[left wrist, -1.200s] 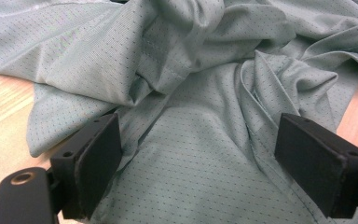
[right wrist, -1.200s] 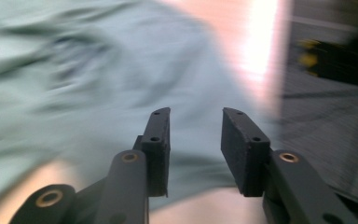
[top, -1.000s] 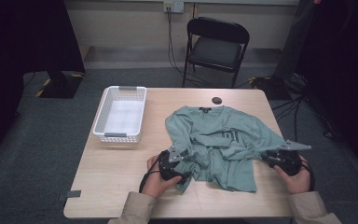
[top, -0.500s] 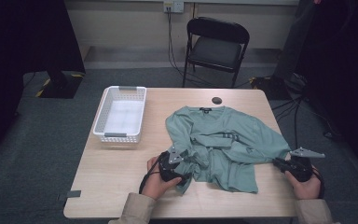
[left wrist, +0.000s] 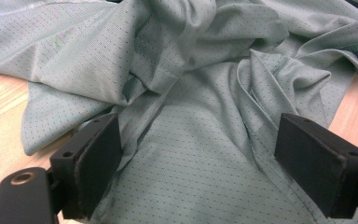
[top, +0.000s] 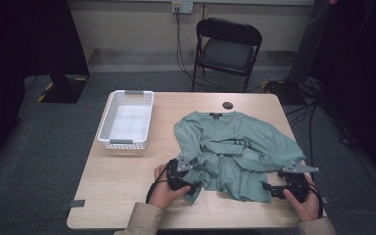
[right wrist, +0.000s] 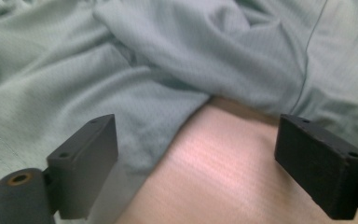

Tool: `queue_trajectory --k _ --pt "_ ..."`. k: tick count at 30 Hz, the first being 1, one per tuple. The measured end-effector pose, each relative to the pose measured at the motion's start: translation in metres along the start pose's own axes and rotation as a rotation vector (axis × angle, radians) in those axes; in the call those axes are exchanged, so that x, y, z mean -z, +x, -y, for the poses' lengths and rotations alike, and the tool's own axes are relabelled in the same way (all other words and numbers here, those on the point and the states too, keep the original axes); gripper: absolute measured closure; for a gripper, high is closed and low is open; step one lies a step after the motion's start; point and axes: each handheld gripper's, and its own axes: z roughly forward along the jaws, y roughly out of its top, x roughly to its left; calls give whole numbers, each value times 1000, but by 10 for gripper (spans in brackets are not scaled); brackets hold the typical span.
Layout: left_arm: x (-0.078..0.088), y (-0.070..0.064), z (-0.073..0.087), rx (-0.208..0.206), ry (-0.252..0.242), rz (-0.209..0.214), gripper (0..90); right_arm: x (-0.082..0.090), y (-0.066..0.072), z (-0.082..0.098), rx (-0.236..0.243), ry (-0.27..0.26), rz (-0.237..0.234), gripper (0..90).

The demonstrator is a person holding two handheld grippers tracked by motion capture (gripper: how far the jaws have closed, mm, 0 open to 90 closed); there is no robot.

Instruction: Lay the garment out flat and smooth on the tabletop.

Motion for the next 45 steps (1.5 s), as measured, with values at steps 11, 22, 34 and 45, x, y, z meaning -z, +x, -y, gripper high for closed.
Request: queue_trajectory --k 11,22,34,45 --pt "10 1 2 7 18 28 148 0 -2 3 49 6 3 101" --pt "38 22 -1 109 -41 -4 219 0 -2 3 49 6 4 100" --pt "15 66 -30 214 -80 -118 448 0 -2 3 50 7 6 95" --pt "-22 80 -36 259 -4 -183 602 0 -2 2 49 9 1 90"
